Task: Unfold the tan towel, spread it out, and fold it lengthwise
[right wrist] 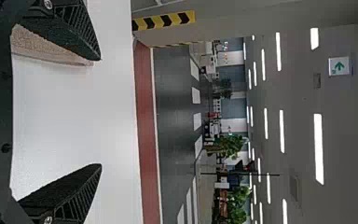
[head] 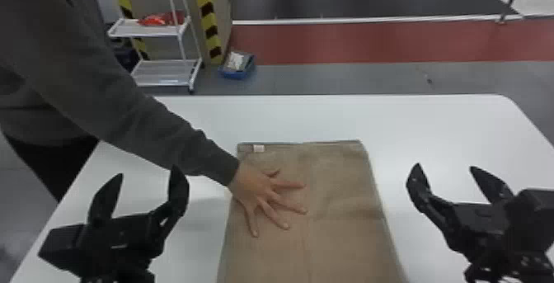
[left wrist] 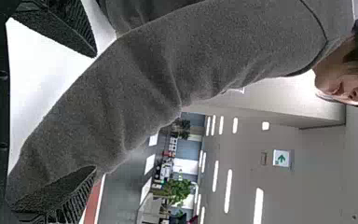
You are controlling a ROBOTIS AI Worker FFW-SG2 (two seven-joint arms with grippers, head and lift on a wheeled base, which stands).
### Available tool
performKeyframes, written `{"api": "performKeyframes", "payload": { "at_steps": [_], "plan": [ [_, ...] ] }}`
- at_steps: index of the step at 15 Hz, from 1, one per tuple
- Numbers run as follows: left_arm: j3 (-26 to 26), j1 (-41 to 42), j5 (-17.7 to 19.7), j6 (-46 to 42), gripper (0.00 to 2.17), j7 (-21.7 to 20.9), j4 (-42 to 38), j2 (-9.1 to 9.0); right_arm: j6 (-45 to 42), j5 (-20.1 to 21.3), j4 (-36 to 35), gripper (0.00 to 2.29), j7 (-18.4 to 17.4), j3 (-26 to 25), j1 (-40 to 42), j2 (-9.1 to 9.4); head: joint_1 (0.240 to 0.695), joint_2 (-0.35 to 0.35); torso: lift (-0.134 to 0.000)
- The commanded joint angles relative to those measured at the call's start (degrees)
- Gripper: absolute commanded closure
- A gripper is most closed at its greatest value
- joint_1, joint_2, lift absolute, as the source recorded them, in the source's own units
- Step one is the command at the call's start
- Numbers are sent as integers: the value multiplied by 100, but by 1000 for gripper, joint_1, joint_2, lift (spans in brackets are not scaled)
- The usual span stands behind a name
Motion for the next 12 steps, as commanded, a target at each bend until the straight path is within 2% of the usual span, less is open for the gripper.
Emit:
{"api": "performKeyframes", "payload": {
  "at_steps": [1, 12],
  "plan": [
    [-1, -12, 7, 2, -1, 0, 8, 2, 0, -2, 9, 56, 0, 0, -1, 0, 695, 70, -123],
    [-19, -21, 7, -15, -1, 0, 25, 2, 18, -11, 0, 56, 0, 0, 8, 0, 695, 69, -123]
  ]
}}
